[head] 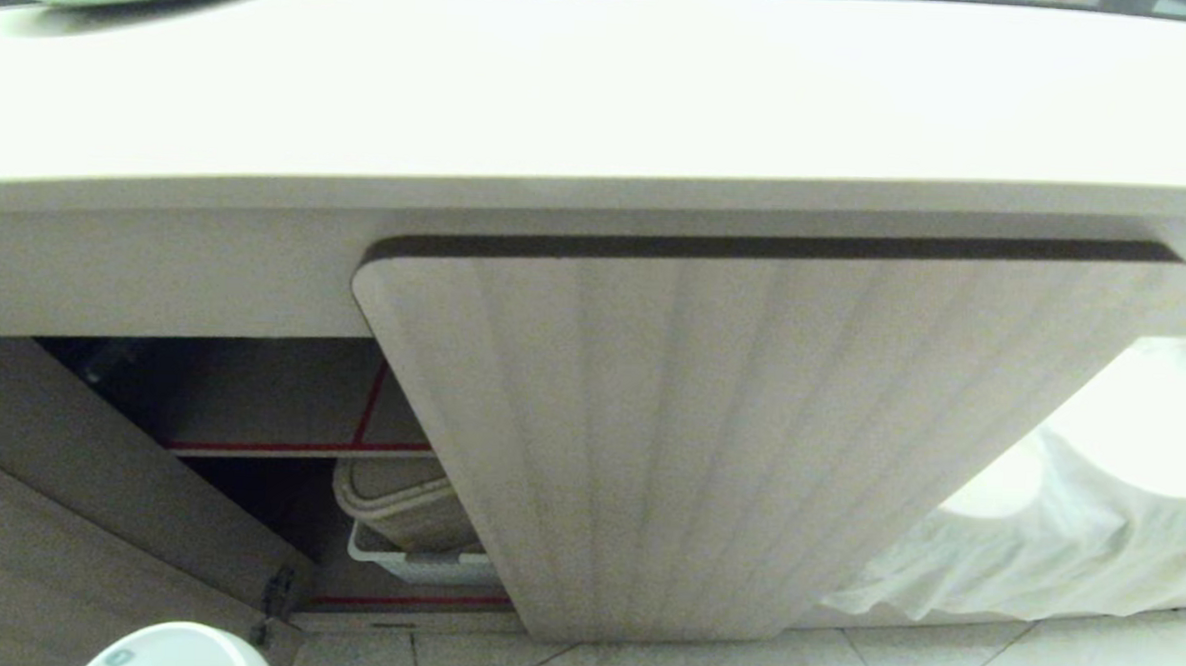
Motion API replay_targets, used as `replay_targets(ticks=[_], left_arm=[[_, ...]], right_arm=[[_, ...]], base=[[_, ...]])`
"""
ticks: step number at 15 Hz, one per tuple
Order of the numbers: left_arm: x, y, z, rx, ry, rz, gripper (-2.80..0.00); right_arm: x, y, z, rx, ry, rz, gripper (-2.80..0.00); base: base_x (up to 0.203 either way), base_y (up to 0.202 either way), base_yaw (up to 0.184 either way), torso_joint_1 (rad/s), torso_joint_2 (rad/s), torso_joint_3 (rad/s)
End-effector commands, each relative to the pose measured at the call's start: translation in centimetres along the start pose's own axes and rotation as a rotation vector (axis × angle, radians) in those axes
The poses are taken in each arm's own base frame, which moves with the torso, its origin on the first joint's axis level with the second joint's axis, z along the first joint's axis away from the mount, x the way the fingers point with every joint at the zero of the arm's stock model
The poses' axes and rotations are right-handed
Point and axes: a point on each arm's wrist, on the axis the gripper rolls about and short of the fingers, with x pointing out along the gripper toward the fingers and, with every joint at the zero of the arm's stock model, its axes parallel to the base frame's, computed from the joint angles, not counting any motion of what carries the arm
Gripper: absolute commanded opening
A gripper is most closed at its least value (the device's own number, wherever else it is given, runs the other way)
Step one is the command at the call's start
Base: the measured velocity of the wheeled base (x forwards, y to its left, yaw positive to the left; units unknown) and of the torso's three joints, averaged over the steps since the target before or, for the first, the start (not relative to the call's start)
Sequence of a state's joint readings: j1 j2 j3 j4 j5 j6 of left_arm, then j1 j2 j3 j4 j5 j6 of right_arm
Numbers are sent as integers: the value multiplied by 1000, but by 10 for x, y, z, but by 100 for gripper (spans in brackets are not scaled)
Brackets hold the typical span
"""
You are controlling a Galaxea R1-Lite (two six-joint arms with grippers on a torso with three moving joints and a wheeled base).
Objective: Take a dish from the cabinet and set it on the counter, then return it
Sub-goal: Place it on the table
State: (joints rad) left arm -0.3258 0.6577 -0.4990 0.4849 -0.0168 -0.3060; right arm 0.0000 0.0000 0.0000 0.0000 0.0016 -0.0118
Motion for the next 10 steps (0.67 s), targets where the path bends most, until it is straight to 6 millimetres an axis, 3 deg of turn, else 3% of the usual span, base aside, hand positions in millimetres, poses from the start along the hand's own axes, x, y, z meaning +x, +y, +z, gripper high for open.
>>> replay_targets(ticks=[1,10], left_arm=[[-1,0,0,5,3,-11,-280],[-1,-1,0,9,3,-16,-280]], right_arm=[[0,0,0,0,0,0,-280],[0,0,0,0,0,0,-280]], base=[[0,0,0,181,-482,-286],[0,0,0,207,-483,-282]])
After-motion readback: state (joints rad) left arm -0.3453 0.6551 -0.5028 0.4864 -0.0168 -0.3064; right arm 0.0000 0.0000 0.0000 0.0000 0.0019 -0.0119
